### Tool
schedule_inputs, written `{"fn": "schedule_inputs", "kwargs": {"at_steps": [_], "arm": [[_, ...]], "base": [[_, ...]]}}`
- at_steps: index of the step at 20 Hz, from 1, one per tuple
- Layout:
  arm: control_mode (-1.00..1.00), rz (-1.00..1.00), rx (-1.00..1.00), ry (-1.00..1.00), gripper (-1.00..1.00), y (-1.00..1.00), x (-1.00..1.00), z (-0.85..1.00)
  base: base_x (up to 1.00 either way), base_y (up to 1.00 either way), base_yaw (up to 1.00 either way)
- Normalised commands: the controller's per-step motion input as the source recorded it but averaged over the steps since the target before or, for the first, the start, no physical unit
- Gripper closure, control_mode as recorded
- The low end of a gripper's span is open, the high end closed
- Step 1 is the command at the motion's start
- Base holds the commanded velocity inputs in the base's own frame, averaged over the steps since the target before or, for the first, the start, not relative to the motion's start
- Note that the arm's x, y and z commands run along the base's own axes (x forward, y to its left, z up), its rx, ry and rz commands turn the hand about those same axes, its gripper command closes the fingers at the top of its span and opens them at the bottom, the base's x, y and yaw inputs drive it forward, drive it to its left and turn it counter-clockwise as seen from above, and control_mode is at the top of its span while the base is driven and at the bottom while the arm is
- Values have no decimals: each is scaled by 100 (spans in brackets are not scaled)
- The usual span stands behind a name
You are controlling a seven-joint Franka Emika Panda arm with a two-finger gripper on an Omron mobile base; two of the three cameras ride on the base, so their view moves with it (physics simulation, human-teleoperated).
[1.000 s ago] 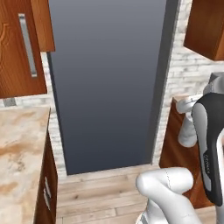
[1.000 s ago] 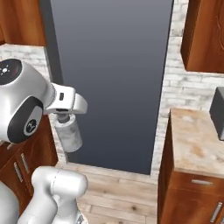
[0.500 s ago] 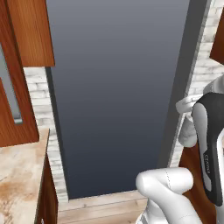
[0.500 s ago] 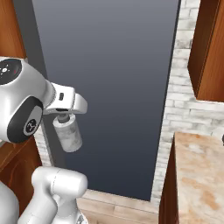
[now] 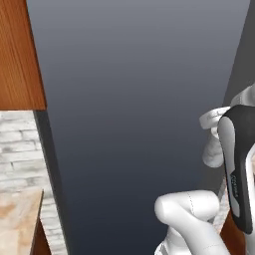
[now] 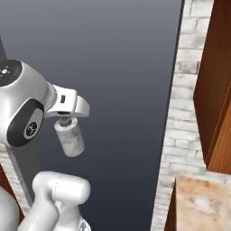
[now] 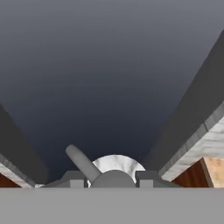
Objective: Pick up the soap dispenser and soap dispenser from the sink, and place them back in the cabinet, and close the cabinet doors.
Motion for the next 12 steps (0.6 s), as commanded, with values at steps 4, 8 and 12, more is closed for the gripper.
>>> {"fn": "schedule_inputs", "kwargs": {"at_steps": [4, 8, 12], "arm": [[100, 0, 0, 0, 100, 0, 0, 0], [100, 0, 0, 0, 100, 0, 0, 0], [100, 0, 0, 0, 100, 0, 0, 0]], "base": [[91, -30, 0], [86, -16, 0], [50, 0, 10]]}}
